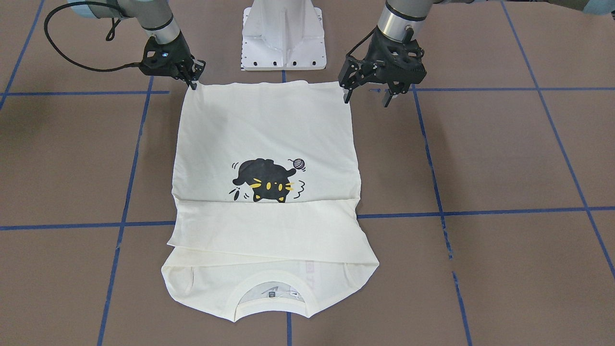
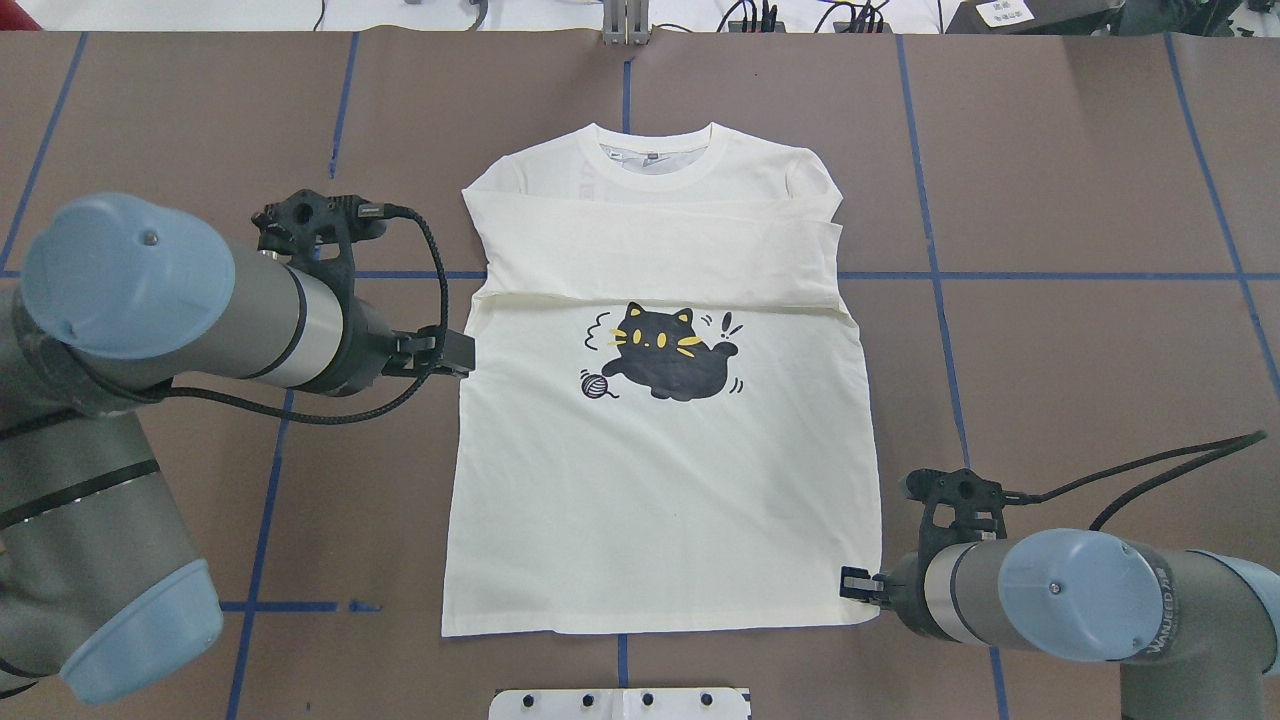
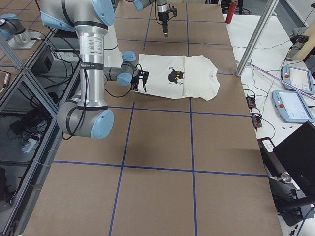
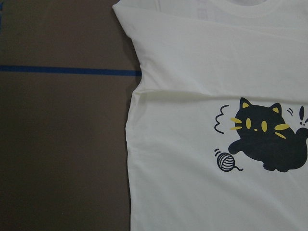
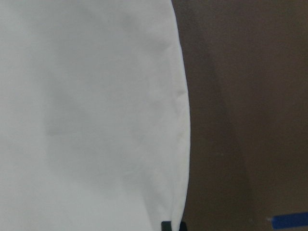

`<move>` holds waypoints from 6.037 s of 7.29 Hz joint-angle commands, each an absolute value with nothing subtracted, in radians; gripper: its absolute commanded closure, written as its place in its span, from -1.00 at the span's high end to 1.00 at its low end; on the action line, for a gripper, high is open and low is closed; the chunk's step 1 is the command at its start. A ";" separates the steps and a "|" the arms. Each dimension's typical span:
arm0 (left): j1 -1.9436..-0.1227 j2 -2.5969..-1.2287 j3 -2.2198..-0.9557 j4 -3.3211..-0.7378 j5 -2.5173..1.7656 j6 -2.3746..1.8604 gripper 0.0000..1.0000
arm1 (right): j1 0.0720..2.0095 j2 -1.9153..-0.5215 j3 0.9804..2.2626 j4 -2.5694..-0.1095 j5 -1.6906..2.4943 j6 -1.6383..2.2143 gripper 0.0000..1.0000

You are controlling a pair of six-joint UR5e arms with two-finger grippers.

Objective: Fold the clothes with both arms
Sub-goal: 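Grasp the hem corners nearest the robot with both grippers, then lift the hem with both grippers and fold it toward the collar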

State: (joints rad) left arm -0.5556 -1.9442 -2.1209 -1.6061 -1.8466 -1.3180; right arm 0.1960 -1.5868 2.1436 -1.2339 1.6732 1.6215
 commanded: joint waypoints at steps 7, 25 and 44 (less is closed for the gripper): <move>-0.140 -1.859 -2.003 -1.652 -1.638 -1.755 0.67 | 0.219 -1.574 2.197 -1.232 1.677 1.621 -1.00; -0.147 -1.842 -2.216 -1.461 -1.643 -1.640 -1.00 | 0.273 -1.592 2.246 -1.233 1.747 1.617 -1.00; -0.702 -2.144 -1.790 -1.618 -1.832 -1.247 -1.00 | 0.845 -1.163 1.731 -1.235 2.151 1.298 -1.00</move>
